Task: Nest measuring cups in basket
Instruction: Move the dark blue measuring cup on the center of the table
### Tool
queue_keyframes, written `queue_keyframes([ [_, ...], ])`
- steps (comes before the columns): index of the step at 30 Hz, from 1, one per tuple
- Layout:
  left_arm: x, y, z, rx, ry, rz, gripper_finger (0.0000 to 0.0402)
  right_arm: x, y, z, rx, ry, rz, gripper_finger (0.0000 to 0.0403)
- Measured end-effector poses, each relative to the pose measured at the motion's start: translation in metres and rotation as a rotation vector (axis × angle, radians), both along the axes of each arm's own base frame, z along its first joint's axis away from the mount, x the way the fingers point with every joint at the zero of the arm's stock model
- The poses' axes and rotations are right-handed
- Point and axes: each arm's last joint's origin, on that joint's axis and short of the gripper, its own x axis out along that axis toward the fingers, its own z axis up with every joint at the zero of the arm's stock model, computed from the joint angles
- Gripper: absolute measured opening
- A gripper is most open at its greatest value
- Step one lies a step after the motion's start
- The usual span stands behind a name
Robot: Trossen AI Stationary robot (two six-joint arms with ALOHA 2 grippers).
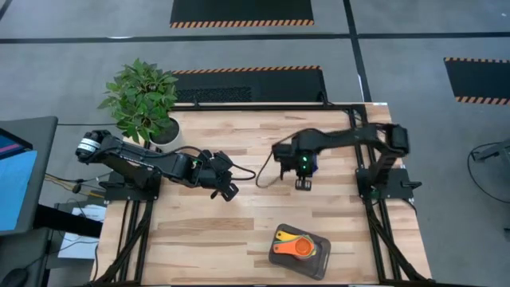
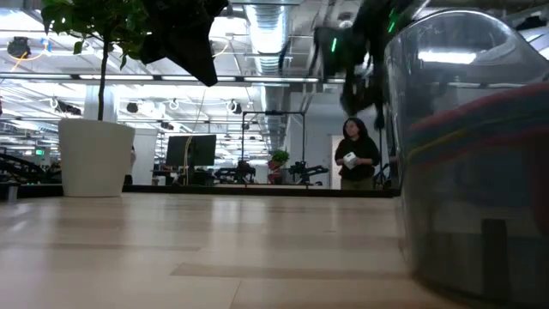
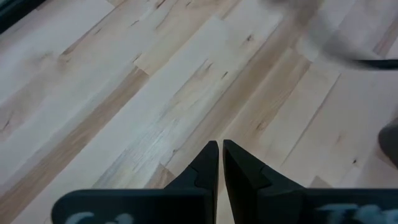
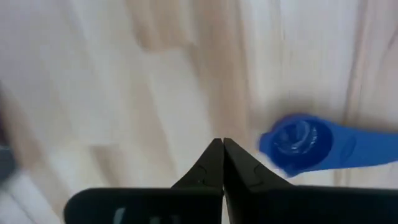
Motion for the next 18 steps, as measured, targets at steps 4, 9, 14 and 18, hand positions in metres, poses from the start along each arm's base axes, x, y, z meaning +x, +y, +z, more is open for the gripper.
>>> queue_keyframes([
  [4,0.0,0.0,0.0,0.013,0.008,-0.019,0.0011,-0.015,0.025,0.04,-0.068,-0.135,-0.112,0.0032],
  [9,0.0,0.0,0.0,0.026,0.016,-0.038,0.0011,-0.045,0.032,0.085,-0.385,-0.331,-0.505,0.0042],
  [14,0.0,0.0,0.0,0.021,0.013,-0.032,0.0011,-0.069,0.008,0.09,-0.559,-0.307,-0.8,0.0023],
  [18,0.0,0.0,0.0,0.022,0.016,-0.04,0.0011,-0.078,-0.02,0.06,-0.526,-0.183,-0.831,0.0007],
])
